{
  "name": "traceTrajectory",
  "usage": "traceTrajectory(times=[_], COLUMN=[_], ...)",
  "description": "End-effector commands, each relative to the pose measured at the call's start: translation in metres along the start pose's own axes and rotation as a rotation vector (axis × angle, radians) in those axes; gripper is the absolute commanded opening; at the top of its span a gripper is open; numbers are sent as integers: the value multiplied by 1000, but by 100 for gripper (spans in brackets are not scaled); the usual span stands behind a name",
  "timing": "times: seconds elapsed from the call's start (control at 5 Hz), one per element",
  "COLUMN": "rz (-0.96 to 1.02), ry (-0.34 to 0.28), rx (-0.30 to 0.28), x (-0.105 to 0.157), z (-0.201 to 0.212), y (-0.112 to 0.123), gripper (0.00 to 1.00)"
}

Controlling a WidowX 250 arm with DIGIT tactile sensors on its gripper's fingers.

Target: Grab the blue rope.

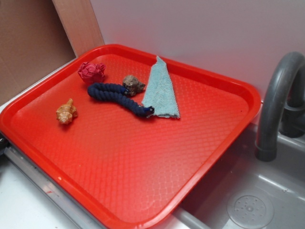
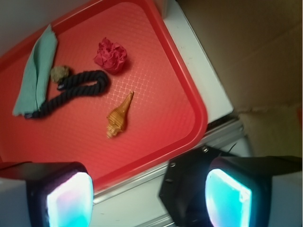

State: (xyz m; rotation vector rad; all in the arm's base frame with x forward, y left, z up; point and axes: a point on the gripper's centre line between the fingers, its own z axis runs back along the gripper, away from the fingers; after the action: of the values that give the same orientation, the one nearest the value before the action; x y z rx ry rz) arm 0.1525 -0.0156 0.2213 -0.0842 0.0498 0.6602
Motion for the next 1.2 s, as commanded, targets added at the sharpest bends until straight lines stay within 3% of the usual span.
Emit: traceTrajectory(times=[0.0,0.2,0.4,0.6,1.0], rz=[528,666,892,952,1027], ry=[117,77,32,36,-49], rx=[-120,-178,-178,-189,-145], x=[24,33,49,60,85], z=[-21,-38,-66,-90,-140], y=[-27,-44,-63,-84,-97], gripper=[100,100,100,100,100])
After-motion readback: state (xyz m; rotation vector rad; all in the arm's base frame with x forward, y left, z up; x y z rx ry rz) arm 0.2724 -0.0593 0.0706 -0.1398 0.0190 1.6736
